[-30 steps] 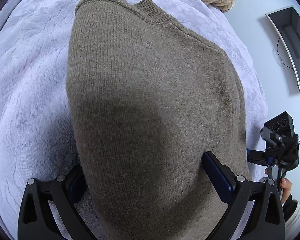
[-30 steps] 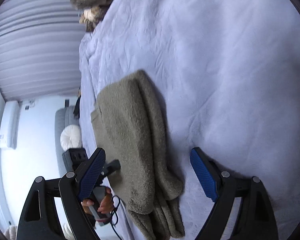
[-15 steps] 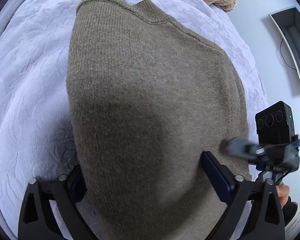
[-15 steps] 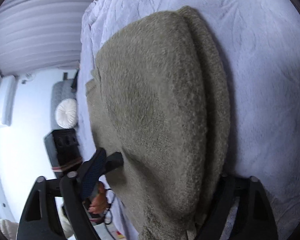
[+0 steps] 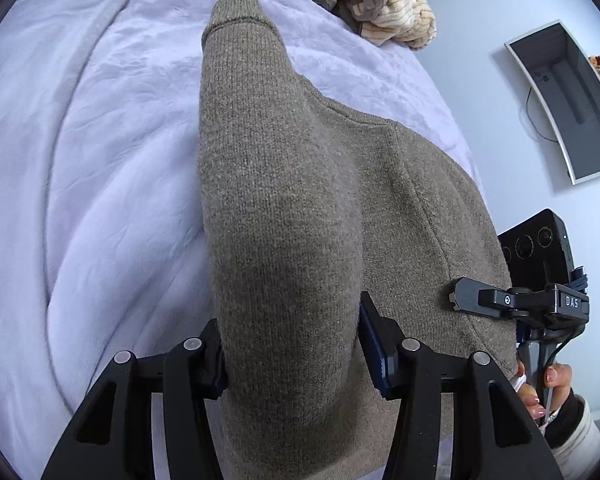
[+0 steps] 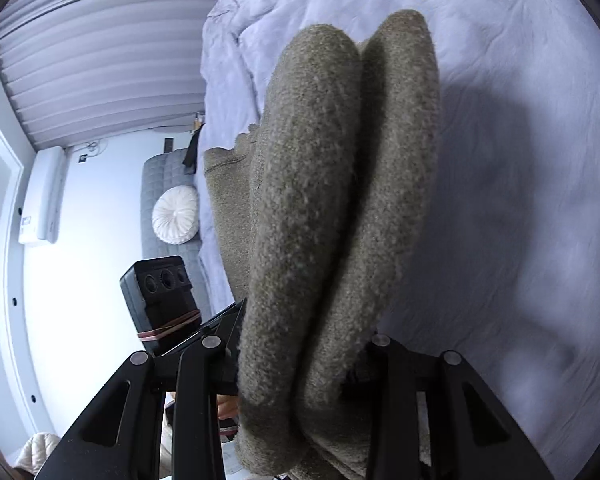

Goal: Fold small clothes
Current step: 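Release the sweater with the right tool and withdraw it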

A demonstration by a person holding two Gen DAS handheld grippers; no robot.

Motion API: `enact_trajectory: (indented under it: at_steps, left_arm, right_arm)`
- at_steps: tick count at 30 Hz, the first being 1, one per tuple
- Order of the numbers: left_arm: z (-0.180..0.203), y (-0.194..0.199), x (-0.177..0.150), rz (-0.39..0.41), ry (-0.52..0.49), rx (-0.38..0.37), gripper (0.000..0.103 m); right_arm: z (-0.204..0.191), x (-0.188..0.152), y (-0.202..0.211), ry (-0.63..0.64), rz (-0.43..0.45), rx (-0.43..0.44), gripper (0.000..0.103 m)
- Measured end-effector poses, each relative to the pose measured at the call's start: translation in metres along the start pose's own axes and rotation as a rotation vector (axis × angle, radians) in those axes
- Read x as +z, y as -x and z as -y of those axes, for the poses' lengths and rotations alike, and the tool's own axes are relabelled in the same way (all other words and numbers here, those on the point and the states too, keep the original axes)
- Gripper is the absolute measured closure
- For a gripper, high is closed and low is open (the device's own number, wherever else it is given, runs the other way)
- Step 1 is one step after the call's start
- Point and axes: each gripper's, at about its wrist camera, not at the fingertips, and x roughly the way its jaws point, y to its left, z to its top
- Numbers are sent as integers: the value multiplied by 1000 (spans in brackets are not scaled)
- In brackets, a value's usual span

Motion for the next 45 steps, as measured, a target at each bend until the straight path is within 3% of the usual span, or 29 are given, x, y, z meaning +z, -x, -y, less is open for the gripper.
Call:
enact_trajectory:
  at_steps: [10,14,18,22,23,25,28,32,34,36,39,42,45]
  left_arm:
    - [-28,61,-81,-20,40,74,49]
    - [-45,62,-113,-40,81,120,49]
    - [-61,51,-131,-54,102,167,49]
    - [-74,40,-143,-71,124,250,46]
    - [-76,40,-145,-64,125,264,41]
    - [-78,49,-148,-21,122,278,40]
    - [-80,59,-150,9,117,304,40]
    - [-81,68,-150,25,119,335,40]
    - [-78,75,-152,45,107,349,40]
    - [-85,86,-155,52,100,348,40]
    - [-90,84,-157,33,103,373,40]
    - [-94,84,-157,34,116,386,40]
    - [-91,69,-156,16,68,434,40]
  right_arm:
    - [-32,-73,-57,5,-80,16,65]
    - [-21,-98,-85,-51,-109,25,65]
    - [-15,-100,-120,-75,-145,-34,63]
    - [-15,-92,-142,-67,-175,-195,61]
    - [-14,-91,-145,-54,-178,-264,60]
    - [-12,-80,-129,4,-176,-436,48]
    - [-17,-78,-120,109,-147,-637,47]
    - [-27,-85,-99,137,-71,-749,47]
    - [-28,-88,-77,106,-37,-683,47]
    - [-28,-90,-68,43,-37,-530,47]
    - [-10,-101,-68,-14,-64,-494,47]
    - [-2,-130,-66,-16,-80,-546,89]
    - [-17,-140,-57,92,-75,-668,90]
